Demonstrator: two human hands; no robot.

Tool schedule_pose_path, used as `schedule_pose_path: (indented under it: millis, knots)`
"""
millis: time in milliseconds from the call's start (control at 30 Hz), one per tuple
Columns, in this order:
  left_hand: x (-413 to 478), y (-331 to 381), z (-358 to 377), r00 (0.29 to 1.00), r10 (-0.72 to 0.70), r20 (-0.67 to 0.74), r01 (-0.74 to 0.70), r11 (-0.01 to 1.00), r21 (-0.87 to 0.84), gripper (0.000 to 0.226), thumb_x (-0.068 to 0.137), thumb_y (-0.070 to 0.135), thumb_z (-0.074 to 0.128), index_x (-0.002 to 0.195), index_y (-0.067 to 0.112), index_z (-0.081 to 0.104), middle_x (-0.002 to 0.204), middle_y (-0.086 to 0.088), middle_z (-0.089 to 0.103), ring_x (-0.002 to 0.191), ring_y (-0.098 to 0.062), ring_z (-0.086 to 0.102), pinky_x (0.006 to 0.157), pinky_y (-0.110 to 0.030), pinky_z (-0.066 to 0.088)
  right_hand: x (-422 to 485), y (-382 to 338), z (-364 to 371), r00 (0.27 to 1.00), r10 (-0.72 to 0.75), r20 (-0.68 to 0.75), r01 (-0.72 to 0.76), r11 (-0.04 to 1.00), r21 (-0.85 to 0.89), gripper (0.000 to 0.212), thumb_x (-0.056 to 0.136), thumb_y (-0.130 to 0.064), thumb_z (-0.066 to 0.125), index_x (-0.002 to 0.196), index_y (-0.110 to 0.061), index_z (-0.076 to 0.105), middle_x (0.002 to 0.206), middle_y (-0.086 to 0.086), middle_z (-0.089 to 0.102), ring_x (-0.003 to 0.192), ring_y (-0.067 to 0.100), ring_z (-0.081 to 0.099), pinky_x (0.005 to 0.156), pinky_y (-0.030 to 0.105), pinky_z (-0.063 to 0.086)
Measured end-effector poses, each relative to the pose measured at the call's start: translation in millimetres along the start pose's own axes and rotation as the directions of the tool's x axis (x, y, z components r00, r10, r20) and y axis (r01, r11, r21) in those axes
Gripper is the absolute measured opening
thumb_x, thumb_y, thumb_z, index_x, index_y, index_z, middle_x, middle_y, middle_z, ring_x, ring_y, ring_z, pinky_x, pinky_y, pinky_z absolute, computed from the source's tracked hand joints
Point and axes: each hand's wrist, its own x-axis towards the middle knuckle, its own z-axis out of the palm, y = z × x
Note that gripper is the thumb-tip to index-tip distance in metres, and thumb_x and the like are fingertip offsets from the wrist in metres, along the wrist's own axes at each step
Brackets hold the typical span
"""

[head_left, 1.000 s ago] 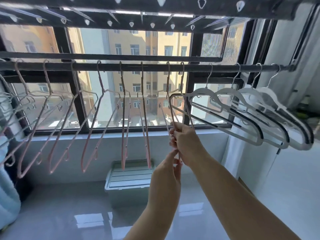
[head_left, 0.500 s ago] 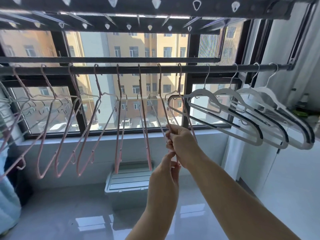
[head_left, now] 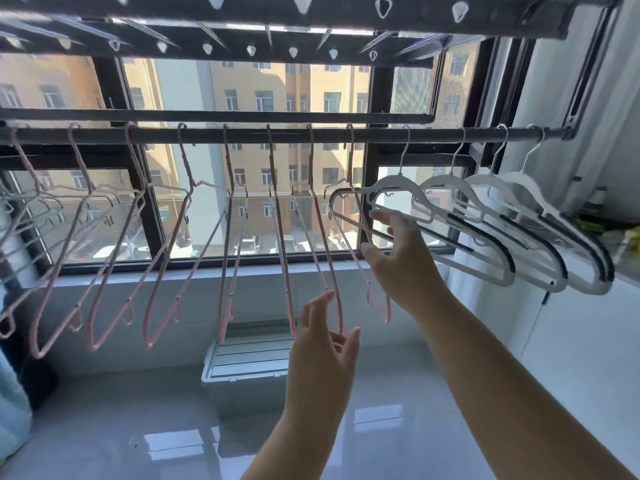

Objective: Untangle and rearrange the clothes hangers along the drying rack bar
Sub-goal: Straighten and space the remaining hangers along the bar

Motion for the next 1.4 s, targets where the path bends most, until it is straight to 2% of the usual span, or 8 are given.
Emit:
schedule_pose_path:
  millis: [167, 300, 533, 800, 967, 1067, 1167, 1400]
  knots:
    - [-0.7, 22.2, 11.0, 0.994, 0.083, -0.070, -0.083, 0.997, 0.004, 0.054, 0.071, 0.010, 0.073, 0.120, 0.014, 0.050, 0.107, 0.008, 0.040, 0.057, -0.009, 0.048, 0.063, -0.018, 0.051, 4.7, 20.5, 4.5, 0.940, 0.232, 0.250, -0.275, 0.949, 0.152, 0.042, 0.096, -0.020, 0.043, 0.135, -0.008, 0.035, 0.114, 0.009, 0.057, 0.093, 0.017, 0.054, 0.079, 0.023, 0.045]
    - [0.2, 35.9, 25.3, 0.994, 0.102, -0.041, -0.103, 0.995, -0.008, 0.045, 0.075, 0.009, 0.069, 0.116, 0.018, 0.053, 0.099, 0.010, 0.050, 0.055, -0.003, 0.052, 0.058, -0.017, 0.046, 6.4, 29.5, 16.6, 0.942, 0.247, 0.229, -0.317, 0.879, 0.356, 0.031, 0.097, -0.015, 0.036, 0.123, -0.005, 0.048, 0.076, -0.005, 0.047, 0.070, 0.008, 0.047, 0.071, 0.028, 0.045]
    - [4.5, 43.0, 50.5, 1.000, 0.006, 0.007, -0.006, 1.000, 0.017, 0.037, 0.083, 0.014, 0.062, 0.117, 0.023, 0.051, 0.078, 0.015, 0.061, 0.071, -0.007, 0.063, 0.069, -0.024, 0.053, 12.1, 42.5, 4.4, 0.960, 0.253, 0.122, -0.280, 0.887, 0.367, 0.032, 0.096, -0.011, 0.033, 0.119, -0.007, 0.054, 0.072, -0.011, 0.042, 0.071, 0.007, 0.044, 0.085, 0.040, 0.044]
    - [0.1, 51.9, 58.1, 1.000, 0.006, -0.023, -0.005, 0.999, 0.036, 0.037, 0.080, 0.013, 0.066, 0.113, 0.024, 0.055, 0.080, 0.015, 0.063, 0.068, 0.001, 0.061, 0.064, -0.011, 0.049, 12.5, 51.1, -5.3, 0.950, 0.234, 0.208, -0.306, 0.839, 0.451, 0.030, 0.097, -0.012, 0.033, 0.119, -0.006, 0.054, 0.065, -0.005, 0.042, 0.056, 0.009, 0.040, 0.055, 0.021, 0.035]
    - [14.4, 42.5, 30.9, 0.952, 0.154, -0.264, -0.100, 0.973, 0.206, 0.043, 0.073, 0.004, 0.070, 0.114, 0.010, 0.056, 0.107, -0.006, 0.059, 0.100, -0.015, 0.051, 0.090, -0.017, 0.037, 10.8, 43.5, -12.7, 0.941, 0.227, 0.253, -0.305, 0.892, 0.334, 0.037, 0.098, -0.020, 0.037, 0.132, -0.007, 0.043, 0.097, 0.006, 0.056, 0.076, 0.014, 0.054, 0.072, 0.026, 0.043]
    - [27.1, 30.2, 18.9, 0.962, 0.094, -0.257, -0.026, 0.966, 0.258, 0.054, 0.078, 0.007, 0.065, 0.128, 0.005, 0.045, 0.128, -0.014, 0.051, 0.120, -0.020, 0.043, 0.101, -0.011, 0.016, 9.5, 32.3, -17.9, 0.997, 0.003, 0.071, -0.003, 1.000, -0.004, 0.048, 0.094, -0.020, 0.046, 0.139, -0.012, 0.033, 0.130, 0.006, 0.044, 0.121, 0.018, 0.042, 0.099, 0.023, 0.031]
    - [29.5, 25.4, 18.3, 0.982, -0.020, -0.187, 0.061, 0.974, 0.216, 0.052, 0.084, 0.010, 0.059, 0.131, 0.003, 0.041, 0.129, -0.014, 0.052, 0.119, -0.026, 0.049, 0.097, -0.020, 0.028, 14.5, 5.5, -13.3, 0.971, -0.232, 0.054, 0.232, 0.973, 0.001, 0.044, 0.091, -0.012, 0.050, 0.134, -0.016, 0.042, 0.133, 0.003, 0.044, 0.125, 0.014, 0.042, 0.100, 0.016, 0.027]
    - [34.3, 6.2, 11.4, 0.984, -0.092, -0.154, 0.108, 0.989, 0.102, 0.038, 0.087, 0.012, 0.055, 0.124, 0.011, 0.053, 0.101, -0.003, 0.069, 0.080, -0.001, 0.059, 0.071, 0.007, 0.036, 43.8, -20.7, 22.3, 0.855, 0.063, 0.516, -0.060, 0.998, -0.023, 0.048, 0.093, -0.015, 0.049, 0.138, -0.011, 0.033, 0.130, 0.013, 0.049, 0.092, 0.017, 0.054, 0.078, 0.030, 0.053]
